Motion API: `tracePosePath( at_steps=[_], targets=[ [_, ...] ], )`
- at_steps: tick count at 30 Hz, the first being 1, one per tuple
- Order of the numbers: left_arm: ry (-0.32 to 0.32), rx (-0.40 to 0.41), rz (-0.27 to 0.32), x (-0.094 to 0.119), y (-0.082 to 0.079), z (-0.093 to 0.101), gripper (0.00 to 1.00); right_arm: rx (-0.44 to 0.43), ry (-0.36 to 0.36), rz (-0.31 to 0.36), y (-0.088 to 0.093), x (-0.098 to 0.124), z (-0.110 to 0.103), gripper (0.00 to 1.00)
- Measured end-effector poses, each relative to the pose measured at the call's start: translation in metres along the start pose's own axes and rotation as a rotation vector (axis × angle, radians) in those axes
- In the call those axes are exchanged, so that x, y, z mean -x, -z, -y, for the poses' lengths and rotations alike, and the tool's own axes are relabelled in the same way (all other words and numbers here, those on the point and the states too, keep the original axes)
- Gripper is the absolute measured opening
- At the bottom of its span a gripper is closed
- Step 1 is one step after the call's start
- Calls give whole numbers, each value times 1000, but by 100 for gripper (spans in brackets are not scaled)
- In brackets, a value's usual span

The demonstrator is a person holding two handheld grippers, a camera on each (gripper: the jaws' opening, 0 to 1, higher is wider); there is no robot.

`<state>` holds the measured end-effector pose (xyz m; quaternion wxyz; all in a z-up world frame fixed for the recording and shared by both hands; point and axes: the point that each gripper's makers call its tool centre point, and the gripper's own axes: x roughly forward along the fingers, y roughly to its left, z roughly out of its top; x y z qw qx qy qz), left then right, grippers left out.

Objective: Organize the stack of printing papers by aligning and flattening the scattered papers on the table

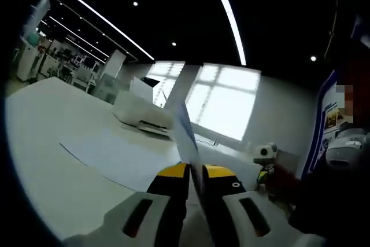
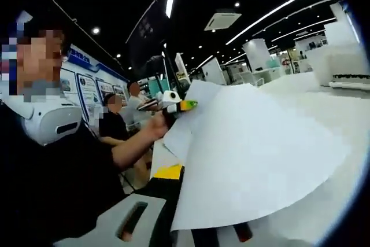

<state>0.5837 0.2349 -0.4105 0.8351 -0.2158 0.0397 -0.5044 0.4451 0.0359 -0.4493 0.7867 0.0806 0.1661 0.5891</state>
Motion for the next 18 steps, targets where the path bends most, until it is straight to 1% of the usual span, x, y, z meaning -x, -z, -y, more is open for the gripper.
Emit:
tracePosePath(
  at_steps=[2, 5, 6, 9, 10, 13, 16, 18],
  targets=[
    [4, -3, -4, -1, 1, 2, 16, 26, -25, -49, 2, -1, -1, 0],
    [7, -4, -5, -1, 2, 3, 16, 60, -74, -98, 4, -3, -5, 0],
    [8, -4, -6, -2, 2, 4, 16, 84, -92, -104, 3, -4, -7, 0],
    [5, -6, -5, -2, 2, 4, 16, 112, -132, -121, 3, -4, -13, 0],
    [4, -6, -2, -1, 1, 3, 16, 128, -152, -136, 6, -2, -14, 0],
    [9, -2, 2, -1, 0, 3, 16, 140, -184, -178, 13, -1, -15, 0],
    [14, -2, 3, -1, 0, 3, 17, 87, -149, -172, 12, -5, -3, 0],
    [22, 1, 3, -1, 0, 4, 17, 93, -144, -179, 11, -7, 2, 0]
  ],
)
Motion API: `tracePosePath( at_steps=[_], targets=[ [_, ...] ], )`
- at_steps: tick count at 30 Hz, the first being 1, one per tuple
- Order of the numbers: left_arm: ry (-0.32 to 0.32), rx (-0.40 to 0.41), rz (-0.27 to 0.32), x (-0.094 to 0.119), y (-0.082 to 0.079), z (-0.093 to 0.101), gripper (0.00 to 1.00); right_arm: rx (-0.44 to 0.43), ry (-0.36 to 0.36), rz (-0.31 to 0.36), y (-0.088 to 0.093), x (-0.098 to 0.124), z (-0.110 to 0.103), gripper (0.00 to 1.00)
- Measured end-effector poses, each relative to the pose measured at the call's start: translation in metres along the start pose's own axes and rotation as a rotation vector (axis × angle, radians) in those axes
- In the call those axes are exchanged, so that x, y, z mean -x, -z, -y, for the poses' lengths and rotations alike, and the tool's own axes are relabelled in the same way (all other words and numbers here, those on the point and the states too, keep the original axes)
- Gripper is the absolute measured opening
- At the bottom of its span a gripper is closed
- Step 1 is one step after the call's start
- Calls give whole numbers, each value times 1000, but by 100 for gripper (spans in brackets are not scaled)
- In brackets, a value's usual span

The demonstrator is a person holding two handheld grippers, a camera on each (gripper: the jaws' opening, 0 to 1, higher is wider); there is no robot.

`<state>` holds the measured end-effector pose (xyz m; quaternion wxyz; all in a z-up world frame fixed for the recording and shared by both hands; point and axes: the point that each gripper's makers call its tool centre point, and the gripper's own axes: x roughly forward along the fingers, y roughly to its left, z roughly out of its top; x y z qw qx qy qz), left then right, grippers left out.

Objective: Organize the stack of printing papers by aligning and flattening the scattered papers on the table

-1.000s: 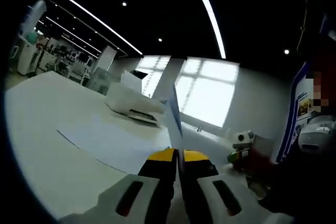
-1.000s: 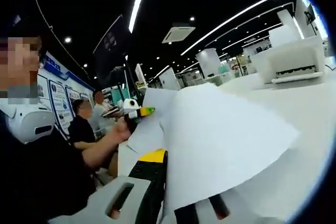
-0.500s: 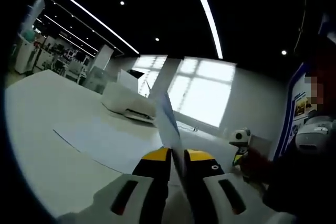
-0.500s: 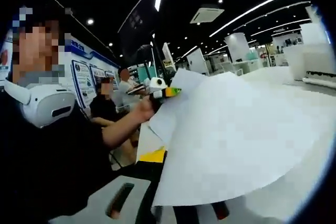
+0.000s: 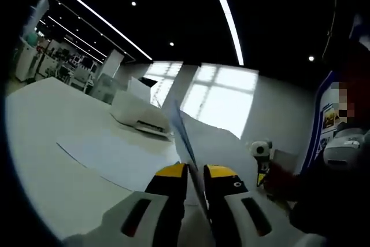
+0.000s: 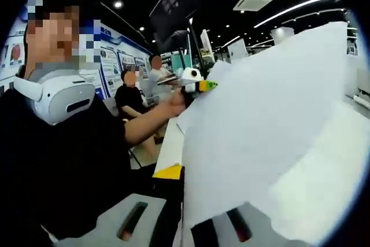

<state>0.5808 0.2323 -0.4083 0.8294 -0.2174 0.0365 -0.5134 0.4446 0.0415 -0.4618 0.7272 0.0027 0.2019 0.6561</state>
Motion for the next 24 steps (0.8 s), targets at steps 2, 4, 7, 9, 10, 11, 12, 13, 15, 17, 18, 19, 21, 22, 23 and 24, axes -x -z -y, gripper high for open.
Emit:
tracePosePath(
  at_steps=[2, 4, 7, 9, 10, 11, 12, 13, 15, 17, 18, 19, 21, 22, 23, 24],
  targets=[
    [2, -5, -5, 0, 1, 0, 18, 0, 1, -18, 1, -2, 6, 0],
    [-1, -10, -7, -1, 2, 2, 18, -10, -9, -37, 2, -4, 9, 0],
    [2, -7, -4, -1, 1, 2, 19, -26, -27, -88, 7, -11, 12, 0],
    [4, -9, -4, -1, 1, 3, 19, -38, -49, -118, 12, -14, 13, 0],
    [6, -10, -4, -1, 1, 3, 19, -46, -56, -132, 14, -17, 13, 0],
    [7, -11, -4, -1, 1, 3, 19, -50, -58, -137, 14, -18, 15, 0],
    [11, -11, -3, 0, 1, 3, 20, -60, -66, -151, 15, -19, 17, 0],
    [15, -11, -3, 0, 0, 3, 20, -70, -73, -165, 17, -20, 20, 0],
    [23, -12, -2, 0, 0, 5, 21, -84, -82, -172, 16, -20, 23, 0],
    [34, -14, -1, -1, 1, 9, 21, -94, -96, -175, 14, -20, 25, 0],
    [41, -15, 0, -1, 1, 10, 22, -100, -105, -180, 13, -21, 25, 0],
    [45, -15, 1, -1, 1, 12, 22, -105, -117, -183, 13, -22, 26, 0],
    [48, -18, 2, -1, 1, 12, 22, -115, -133, -193, 13, -25, 27, 0],
    [50, -19, 2, -1, 1, 12, 22, -120, -141, -198, 13, -27, 28, 0],
    [49, -21, 2, -1, 0, 12, 22, -130, -148, -209, 14, -29, 29, 0],
    [48, -24, 1, -1, 0, 11, 22, -130, -152, -213, 15, -30, 29, 0]
  ],
)
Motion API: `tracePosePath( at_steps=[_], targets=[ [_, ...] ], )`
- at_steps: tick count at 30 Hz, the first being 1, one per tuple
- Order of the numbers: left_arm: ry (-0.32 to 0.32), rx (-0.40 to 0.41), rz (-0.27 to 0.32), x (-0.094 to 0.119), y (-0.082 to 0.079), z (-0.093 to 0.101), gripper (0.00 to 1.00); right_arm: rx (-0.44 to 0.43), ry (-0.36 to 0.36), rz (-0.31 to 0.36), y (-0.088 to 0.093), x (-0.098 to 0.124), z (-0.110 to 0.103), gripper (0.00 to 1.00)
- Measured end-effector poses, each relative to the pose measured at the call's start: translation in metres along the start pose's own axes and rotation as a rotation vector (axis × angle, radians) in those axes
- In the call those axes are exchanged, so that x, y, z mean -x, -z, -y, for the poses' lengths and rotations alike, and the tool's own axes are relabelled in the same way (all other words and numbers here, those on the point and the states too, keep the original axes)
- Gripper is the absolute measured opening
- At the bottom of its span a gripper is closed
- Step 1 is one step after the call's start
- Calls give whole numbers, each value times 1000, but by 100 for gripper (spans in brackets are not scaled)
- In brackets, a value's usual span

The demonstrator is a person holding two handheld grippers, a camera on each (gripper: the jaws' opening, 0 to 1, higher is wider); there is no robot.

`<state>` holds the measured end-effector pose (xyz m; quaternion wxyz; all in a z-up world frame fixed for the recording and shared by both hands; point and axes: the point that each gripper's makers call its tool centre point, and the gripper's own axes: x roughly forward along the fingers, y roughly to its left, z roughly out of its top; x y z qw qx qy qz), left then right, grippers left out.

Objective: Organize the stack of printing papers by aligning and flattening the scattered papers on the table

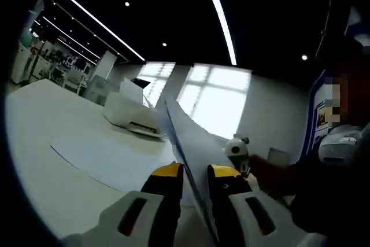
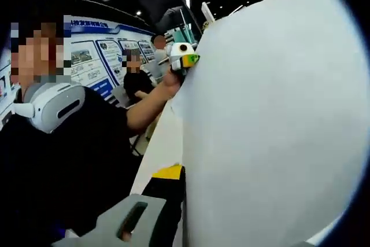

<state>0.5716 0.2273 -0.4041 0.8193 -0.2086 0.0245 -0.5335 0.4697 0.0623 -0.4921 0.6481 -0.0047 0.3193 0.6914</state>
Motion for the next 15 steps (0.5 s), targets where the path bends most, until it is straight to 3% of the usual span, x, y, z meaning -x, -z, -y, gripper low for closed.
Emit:
tracePosePath(
  at_steps=[15],
  targets=[
    [-11, 8, -16, 0, 2, -2, 19, -42, -30, -28, 3, -16, -6, 0]
  ],
)
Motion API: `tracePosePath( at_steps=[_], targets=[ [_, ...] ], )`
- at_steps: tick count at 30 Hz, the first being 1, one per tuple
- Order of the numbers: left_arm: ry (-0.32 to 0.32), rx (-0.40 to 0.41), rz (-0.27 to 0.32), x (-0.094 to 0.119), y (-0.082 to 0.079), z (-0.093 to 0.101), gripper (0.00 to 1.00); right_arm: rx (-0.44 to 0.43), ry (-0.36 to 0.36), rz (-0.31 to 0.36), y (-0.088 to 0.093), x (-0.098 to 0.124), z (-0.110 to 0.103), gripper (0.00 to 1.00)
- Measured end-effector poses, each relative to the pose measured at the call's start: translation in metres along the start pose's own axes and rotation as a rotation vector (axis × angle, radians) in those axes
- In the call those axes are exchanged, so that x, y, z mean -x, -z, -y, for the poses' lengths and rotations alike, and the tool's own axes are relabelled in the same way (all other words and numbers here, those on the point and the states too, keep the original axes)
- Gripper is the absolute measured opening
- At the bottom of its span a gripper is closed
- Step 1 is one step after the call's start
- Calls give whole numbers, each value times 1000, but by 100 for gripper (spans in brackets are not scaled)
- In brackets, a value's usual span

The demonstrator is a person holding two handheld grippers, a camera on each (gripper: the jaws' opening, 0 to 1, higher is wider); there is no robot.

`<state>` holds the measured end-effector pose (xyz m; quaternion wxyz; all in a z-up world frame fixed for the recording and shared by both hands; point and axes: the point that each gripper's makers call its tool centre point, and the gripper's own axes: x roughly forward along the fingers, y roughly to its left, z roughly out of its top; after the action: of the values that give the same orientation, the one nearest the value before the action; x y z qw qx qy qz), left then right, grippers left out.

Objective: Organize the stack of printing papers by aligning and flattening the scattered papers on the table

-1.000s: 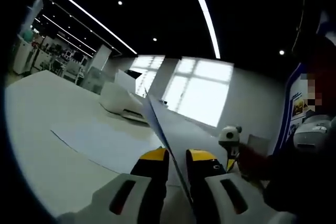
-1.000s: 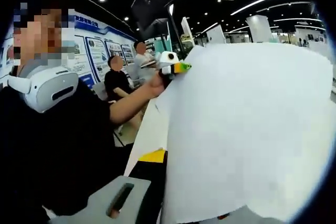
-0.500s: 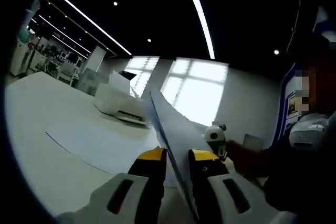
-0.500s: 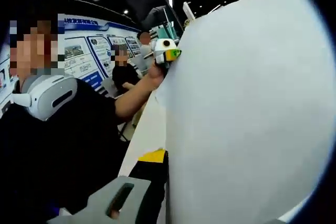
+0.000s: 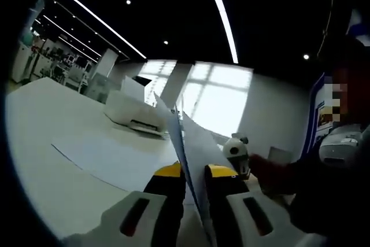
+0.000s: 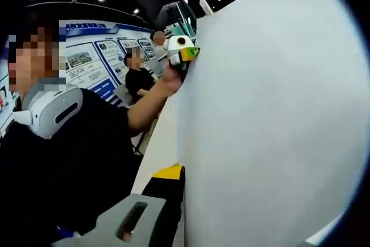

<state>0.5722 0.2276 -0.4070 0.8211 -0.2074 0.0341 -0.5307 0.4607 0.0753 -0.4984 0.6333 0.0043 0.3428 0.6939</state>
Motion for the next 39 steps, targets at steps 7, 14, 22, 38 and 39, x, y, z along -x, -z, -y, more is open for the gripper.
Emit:
tracePosePath(
  at_steps=[7, 14, 22, 38, 39],
  targets=[
    [-9, -29, -13, 2, 2, 0, 7, -23, -2, 16, -2, -3, 0, 0],
    [-8, -44, -7, 3, 0, -1, 7, 36, 24, 59, -1, 5, -3, 9],
    [-5, -39, -10, 4, 0, -1, 6, 44, 144, 129, -4, 44, 11, 20],
    [40, 19, -34, 4, 4, 7, 6, 170, 476, 615, -98, 154, 47, 20],
    [43, 23, -36, 4, 4, 8, 6, 182, 505, 634, -103, 159, 51, 20]
  ],
)
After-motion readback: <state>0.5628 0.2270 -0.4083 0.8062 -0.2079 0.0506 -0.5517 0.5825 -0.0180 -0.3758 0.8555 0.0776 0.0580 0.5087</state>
